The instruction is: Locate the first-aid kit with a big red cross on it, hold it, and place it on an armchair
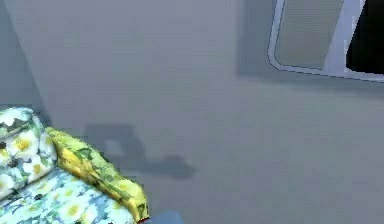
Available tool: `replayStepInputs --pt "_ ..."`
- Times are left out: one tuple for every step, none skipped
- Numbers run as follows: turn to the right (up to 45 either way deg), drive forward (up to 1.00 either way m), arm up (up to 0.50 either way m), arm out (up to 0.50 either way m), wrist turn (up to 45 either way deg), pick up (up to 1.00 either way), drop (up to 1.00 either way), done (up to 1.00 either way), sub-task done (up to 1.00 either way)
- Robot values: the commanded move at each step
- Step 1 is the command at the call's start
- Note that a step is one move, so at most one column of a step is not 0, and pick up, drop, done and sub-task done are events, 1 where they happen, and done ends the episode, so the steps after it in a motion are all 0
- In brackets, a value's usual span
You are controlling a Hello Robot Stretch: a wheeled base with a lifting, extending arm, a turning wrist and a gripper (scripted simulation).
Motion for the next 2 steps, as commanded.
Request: replayStepInputs --pt "-15.0 0.00 0.00 0.00 0.0 0.00 0.00 0.00 0.00" --pt "0.0 0.45 0.00 0.00 0.0 0.00 0.00 0.00 0.00"
